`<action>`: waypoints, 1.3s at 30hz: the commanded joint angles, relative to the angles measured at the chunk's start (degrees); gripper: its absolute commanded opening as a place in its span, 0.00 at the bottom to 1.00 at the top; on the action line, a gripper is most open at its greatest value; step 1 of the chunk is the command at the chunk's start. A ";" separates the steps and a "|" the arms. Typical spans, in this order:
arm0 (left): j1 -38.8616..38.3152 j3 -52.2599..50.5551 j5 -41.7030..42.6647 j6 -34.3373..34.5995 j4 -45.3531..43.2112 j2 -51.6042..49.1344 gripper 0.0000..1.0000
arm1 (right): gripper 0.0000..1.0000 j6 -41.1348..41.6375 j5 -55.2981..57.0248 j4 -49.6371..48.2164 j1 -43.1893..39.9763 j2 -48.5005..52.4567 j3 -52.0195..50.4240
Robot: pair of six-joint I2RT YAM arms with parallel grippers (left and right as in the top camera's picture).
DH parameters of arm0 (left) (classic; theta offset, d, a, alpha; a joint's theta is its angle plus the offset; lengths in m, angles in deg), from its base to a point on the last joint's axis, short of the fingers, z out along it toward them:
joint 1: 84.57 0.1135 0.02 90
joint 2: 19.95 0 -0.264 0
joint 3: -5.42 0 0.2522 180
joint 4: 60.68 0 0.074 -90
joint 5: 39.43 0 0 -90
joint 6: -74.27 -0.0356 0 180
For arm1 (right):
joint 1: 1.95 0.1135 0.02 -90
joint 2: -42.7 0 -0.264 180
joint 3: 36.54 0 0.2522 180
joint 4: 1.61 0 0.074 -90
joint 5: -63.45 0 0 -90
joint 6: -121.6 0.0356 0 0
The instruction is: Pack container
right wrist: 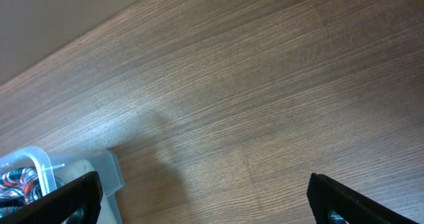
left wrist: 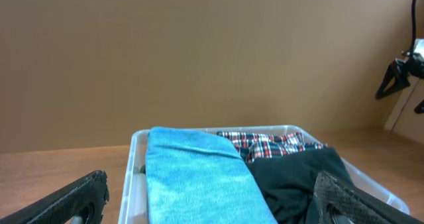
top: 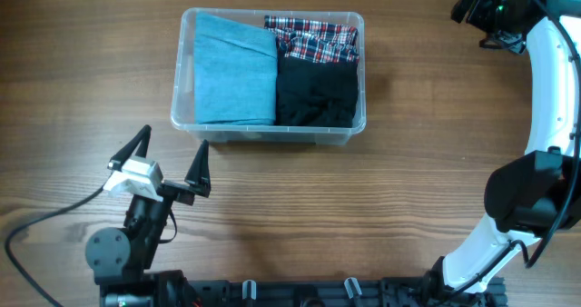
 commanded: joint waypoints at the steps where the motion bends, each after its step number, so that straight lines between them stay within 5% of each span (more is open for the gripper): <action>1: 0.39 -3.72 0.70 -0.28 -1.09 2.84 1.00 | 1.00 0.39 0.55 -0.15 0.26 0.31 -0.20; 19: -2.51 -13.46 -8.50 -0.24 -1.05 12.52 1.00 | 1.00 0.39 0.55 -0.15 0.26 0.31 -0.20; 29: -2.45 -13.90 -12.46 -0.28 9.14 12.87 1.00 | 1.00 0.39 0.55 -0.15 0.26 0.31 -0.20; 39: -1.86 -13.90 -13.16 -0.26 9.05 12.83 1.00 | 1.00 0.39 0.55 -0.15 0.26 0.31 -0.20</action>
